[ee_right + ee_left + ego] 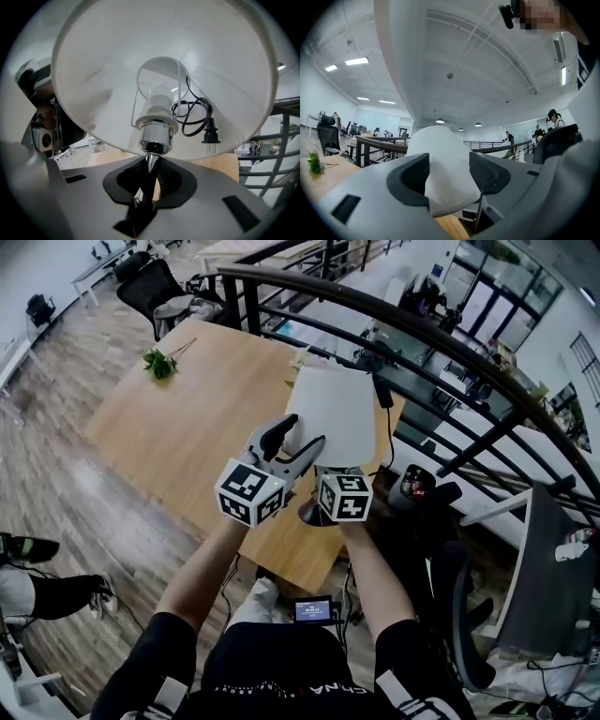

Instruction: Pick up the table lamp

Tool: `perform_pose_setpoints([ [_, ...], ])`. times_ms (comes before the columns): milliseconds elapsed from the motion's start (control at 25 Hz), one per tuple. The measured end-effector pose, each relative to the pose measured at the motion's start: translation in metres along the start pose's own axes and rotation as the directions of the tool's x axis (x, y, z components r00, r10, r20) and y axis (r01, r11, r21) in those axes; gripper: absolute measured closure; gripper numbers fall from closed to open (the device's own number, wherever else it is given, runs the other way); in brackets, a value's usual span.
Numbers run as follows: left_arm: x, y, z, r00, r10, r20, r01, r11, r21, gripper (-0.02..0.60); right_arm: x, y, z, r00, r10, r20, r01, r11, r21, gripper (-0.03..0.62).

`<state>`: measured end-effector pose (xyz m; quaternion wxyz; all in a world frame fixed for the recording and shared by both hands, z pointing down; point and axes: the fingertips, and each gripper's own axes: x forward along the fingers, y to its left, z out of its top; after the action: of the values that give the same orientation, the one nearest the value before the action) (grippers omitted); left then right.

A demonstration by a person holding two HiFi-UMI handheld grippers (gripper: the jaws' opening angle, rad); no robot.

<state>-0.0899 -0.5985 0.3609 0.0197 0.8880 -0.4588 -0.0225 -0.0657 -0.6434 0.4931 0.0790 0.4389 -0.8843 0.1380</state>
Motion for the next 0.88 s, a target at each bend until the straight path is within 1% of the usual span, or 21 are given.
perform_pose_setpoints([
  [200,-0.017,-0.012,0.018,0.999,0.028,0.026,-0.028,1.000,0.006,0.305,-0.017,0.015,0.013,0.999,0.032,0.003,-0.032,0.999,-0.017,0.514],
  [400,-0.034,-0.033,0.032,0.998,0.054,0.037,-0.056,0.998,0.029,0.307,-0.041,0.029,0.019,0.998,0.057,0.005,-0.057,0.998,-0.009,0.514],
  [880,-0.076,-0.079,0.030,0.991,0.136,0.020,-0.137,0.990,0.046,0.307,-0.091,0.060,-0.003,0.991,0.130,-0.017,-0.130,0.991,0.012,0.516],
])
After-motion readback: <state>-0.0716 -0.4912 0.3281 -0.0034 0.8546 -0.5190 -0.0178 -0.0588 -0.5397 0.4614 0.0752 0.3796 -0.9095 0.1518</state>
